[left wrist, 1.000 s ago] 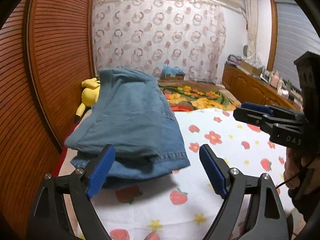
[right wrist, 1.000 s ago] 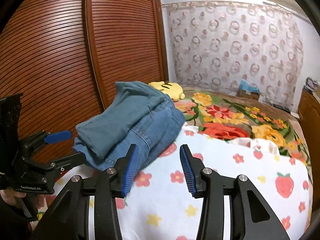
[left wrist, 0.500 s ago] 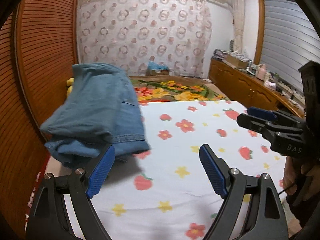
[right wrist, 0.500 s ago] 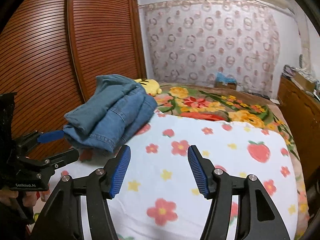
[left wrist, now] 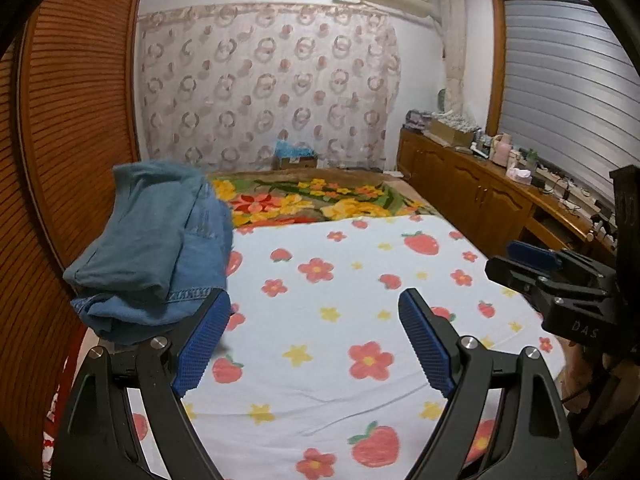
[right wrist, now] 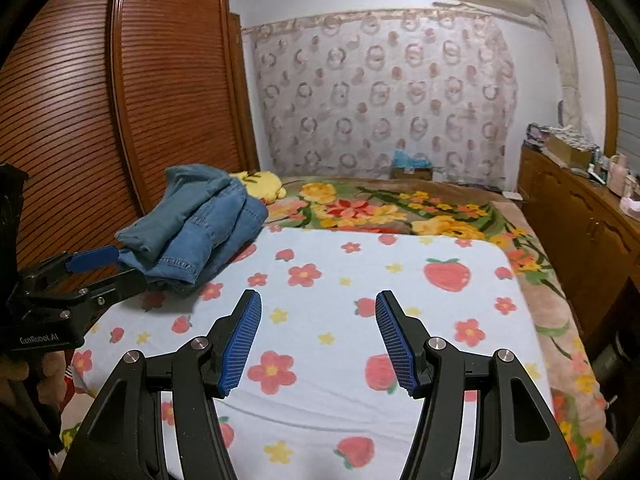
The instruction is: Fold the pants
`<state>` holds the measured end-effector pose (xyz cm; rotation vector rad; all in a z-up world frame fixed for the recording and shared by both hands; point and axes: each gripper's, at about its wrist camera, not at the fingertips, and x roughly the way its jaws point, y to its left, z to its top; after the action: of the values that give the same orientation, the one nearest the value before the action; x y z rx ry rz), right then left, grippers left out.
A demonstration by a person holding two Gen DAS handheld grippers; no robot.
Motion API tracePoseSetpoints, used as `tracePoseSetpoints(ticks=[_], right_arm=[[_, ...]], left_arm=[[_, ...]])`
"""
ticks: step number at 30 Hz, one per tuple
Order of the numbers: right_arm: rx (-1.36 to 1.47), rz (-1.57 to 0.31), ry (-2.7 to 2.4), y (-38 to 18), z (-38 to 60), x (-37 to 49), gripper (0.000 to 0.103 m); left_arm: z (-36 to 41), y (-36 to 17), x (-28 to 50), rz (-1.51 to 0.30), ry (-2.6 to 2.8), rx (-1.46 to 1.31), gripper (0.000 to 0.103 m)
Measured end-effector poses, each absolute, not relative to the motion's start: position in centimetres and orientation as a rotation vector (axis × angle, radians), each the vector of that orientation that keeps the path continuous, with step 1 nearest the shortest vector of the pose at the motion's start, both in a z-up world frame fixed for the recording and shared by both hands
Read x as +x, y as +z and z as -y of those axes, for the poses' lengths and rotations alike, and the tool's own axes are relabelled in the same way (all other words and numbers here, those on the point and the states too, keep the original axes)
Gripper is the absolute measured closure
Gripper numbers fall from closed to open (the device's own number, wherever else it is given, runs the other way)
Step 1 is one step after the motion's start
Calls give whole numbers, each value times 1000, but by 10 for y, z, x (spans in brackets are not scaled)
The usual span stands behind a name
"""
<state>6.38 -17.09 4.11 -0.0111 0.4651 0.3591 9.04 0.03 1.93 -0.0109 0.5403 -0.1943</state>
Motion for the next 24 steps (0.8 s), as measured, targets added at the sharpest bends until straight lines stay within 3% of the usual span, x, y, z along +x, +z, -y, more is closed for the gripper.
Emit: tracePoseSetpoints(ticks=[24], right_arm=[[33,-357,273,38,170,0,41]], left_arm=[[1,46,50,-436,-151,11,17]])
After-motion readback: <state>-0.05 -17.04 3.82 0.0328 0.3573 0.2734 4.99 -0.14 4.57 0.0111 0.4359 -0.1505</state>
